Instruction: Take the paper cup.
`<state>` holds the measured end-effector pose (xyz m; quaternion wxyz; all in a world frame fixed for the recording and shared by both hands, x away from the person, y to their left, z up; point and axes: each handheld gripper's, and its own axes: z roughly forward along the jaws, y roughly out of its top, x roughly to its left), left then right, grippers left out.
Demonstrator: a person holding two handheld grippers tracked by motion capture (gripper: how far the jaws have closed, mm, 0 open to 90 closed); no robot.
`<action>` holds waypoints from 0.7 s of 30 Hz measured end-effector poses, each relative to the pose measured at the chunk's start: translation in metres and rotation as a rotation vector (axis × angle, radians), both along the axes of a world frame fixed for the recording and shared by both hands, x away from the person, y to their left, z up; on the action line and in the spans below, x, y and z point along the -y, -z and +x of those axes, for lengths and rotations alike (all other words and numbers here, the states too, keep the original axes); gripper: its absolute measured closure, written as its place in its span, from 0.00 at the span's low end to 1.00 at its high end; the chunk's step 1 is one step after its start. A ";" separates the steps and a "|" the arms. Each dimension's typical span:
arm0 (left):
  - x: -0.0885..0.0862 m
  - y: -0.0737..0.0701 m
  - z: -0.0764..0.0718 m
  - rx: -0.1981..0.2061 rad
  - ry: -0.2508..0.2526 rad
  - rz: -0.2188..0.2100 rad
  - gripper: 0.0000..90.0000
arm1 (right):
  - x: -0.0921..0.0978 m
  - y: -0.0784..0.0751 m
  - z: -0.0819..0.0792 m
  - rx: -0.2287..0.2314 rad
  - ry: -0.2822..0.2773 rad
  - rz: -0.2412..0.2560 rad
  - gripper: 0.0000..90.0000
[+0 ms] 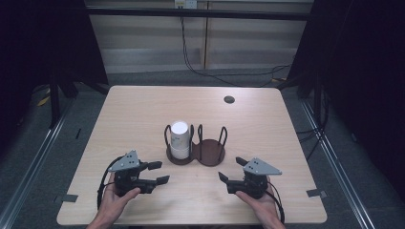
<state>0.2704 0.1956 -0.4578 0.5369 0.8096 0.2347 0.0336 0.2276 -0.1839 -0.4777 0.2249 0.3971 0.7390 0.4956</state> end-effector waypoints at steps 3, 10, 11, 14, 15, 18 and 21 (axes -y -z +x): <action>-0.001 -0.003 0.000 -0.003 0.023 -0.019 0.43 | -0.001 0.000 0.001 -0.007 0.000 0.017 0.18; 0.001 -0.010 0.000 0.022 0.018 -0.020 0.44 | -0.002 0.000 -0.001 -0.016 -0.013 0.030 0.19; 0.002 -0.012 0.000 0.027 0.012 -0.010 0.45 | -0.002 0.000 -0.001 -0.022 -0.021 0.031 0.20; 0.004 -0.016 0.001 0.009 0.023 -0.009 0.44 | -0.001 0.000 -0.001 -0.026 -0.023 0.039 0.21; 0.003 -0.018 0.002 0.011 0.034 -0.003 0.42 | -0.001 0.000 -0.002 -0.032 -0.024 0.047 0.22; 0.004 -0.021 0.004 -0.007 0.062 -0.002 0.32 | 0.000 -0.001 -0.002 -0.036 -0.026 0.049 0.22; 0.003 -0.024 0.005 -0.023 0.081 0.005 0.29 | -0.001 -0.002 -0.003 -0.044 -0.044 0.051 0.25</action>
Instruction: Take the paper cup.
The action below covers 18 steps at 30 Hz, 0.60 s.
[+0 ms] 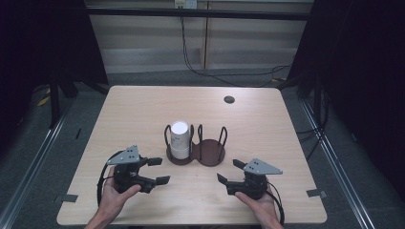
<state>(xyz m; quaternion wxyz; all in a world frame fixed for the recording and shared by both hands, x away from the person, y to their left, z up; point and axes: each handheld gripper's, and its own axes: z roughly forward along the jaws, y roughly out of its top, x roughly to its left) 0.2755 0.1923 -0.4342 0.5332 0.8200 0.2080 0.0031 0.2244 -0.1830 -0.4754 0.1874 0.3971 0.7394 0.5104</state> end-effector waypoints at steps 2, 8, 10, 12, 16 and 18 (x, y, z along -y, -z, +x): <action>0.000 -0.004 0.001 0.011 -0.012 0.012 0.28 | 0.000 -0.002 -0.001 0.001 -0.013 -0.001 0.27; 0.001 -0.013 0.009 0.008 -0.032 0.030 0.29 | 0.001 -0.003 -0.003 -0.008 -0.030 0.025 0.27; 0.003 -0.016 0.012 -0.001 -0.027 0.037 0.29 | 0.002 -0.003 -0.003 -0.008 -0.028 0.027 0.27; 0.004 -0.018 0.015 -0.009 -0.016 0.043 0.29 | 0.004 -0.003 -0.003 -0.026 -0.038 0.032 0.30; 0.006 -0.022 0.018 -0.035 0.001 0.050 0.26 | 0.006 -0.003 -0.003 -0.030 -0.048 0.055 0.28; 0.006 -0.023 0.019 -0.028 -0.002 0.061 0.27 | 0.006 -0.003 -0.004 -0.031 -0.052 0.061 0.27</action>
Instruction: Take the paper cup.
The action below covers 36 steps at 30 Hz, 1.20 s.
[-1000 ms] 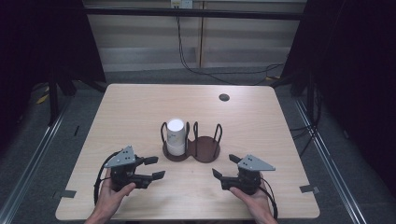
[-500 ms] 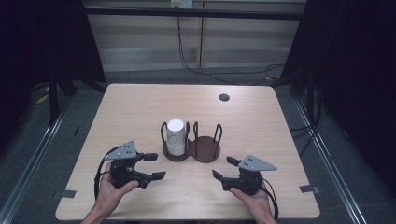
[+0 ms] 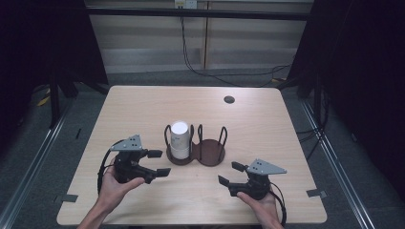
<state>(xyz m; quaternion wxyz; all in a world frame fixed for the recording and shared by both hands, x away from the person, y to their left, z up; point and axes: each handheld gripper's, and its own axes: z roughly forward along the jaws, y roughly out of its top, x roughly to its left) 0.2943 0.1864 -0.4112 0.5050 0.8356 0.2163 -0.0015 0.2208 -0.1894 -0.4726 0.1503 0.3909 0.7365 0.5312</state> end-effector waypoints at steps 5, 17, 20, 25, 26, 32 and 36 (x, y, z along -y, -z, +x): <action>0.001 -0.010 0.006 0.019 -0.010 0.021 0.28 | -0.002 0.000 -0.001 -0.006 -0.016 0.003 0.27; 0.005 -0.032 0.026 0.068 -0.071 0.065 0.31 | -0.002 0.000 0.000 -0.032 -0.045 0.027 0.25; 0.008 -0.037 0.032 0.071 -0.069 0.081 0.31 | -0.002 0.000 0.000 -0.034 -0.050 0.022 0.25; 0.015 -0.044 0.041 0.069 -0.074 0.113 0.31 | -0.002 0.000 0.000 -0.035 -0.054 0.020 0.24; 0.018 -0.046 0.043 0.084 -0.072 0.145 0.31 | -0.002 0.000 0.000 -0.034 -0.057 0.019 0.24; 0.026 -0.049 0.050 0.085 -0.061 0.192 0.31 | -0.002 -0.001 0.000 -0.035 -0.062 0.015 0.24; 0.029 -0.050 0.056 0.079 -0.065 0.209 0.31 | -0.001 -0.001 -0.001 -0.032 -0.063 0.017 0.24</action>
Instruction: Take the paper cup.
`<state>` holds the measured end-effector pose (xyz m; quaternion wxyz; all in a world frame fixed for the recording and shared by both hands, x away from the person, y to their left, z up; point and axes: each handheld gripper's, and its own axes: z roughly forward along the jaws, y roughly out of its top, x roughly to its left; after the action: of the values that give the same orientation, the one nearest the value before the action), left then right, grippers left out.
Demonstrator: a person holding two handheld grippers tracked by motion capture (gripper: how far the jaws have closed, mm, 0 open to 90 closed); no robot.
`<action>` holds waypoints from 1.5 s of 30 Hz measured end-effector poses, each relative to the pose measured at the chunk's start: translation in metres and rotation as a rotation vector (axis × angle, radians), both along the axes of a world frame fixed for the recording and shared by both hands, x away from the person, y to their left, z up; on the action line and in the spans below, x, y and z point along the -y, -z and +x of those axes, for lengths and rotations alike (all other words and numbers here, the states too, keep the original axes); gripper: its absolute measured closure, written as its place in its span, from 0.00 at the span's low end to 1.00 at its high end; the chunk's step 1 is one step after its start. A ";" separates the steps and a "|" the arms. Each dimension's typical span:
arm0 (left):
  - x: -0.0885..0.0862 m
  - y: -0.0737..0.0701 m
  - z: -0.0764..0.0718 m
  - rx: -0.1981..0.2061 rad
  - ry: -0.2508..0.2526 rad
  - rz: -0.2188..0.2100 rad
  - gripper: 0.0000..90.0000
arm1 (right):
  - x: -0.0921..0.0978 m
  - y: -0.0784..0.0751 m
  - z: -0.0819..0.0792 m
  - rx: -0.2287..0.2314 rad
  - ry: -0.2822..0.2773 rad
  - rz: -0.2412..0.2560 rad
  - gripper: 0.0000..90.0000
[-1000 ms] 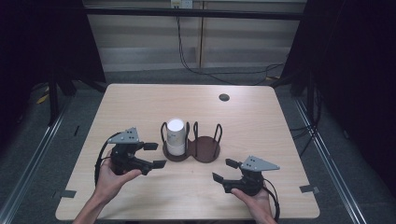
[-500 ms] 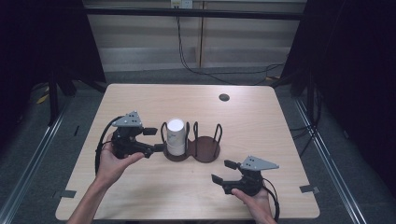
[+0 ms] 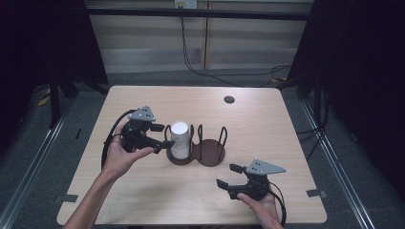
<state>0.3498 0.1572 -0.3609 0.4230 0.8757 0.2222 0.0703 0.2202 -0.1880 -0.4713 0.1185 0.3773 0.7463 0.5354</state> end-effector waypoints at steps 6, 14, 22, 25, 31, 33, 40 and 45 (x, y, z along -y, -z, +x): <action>0.009 -0.003 0.007 -0.013 0.002 0.048 0.29 | 0.000 0.000 -0.001 0.000 -0.006 0.001 0.23; 0.017 -0.004 0.022 -0.025 0.029 0.072 0.28 | 0.001 0.000 -0.001 0.000 -0.011 -0.002 0.23; 0.029 -0.006 0.037 -0.035 0.063 0.107 0.24 | 0.002 0.000 -0.002 -0.009 -0.008 0.011 0.19; 0.030 -0.007 0.040 -0.041 0.079 0.115 0.21 | 0.002 0.001 -0.001 -0.011 -0.010 0.007 0.19; 0.035 -0.004 0.048 -0.069 0.074 0.148 0.22 | 0.000 0.002 -0.001 -0.017 -0.017 0.002 0.19; 0.036 -0.003 0.051 -0.076 0.072 0.147 0.22 | 0.000 0.002 -0.001 -0.018 -0.023 0.000 0.19; 0.048 0.004 0.054 -0.105 0.068 0.205 0.24 | 0.000 0.002 -0.001 -0.023 -0.027 -0.004 0.19; 0.051 0.006 0.058 -0.124 0.085 0.211 0.24 | -0.002 0.002 -0.001 -0.025 -0.032 -0.009 0.19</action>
<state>0.4077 0.1060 -0.3672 0.3165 0.9266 0.2020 0.0211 0.2189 -0.1864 -0.4735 0.1024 0.3715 0.7559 0.5292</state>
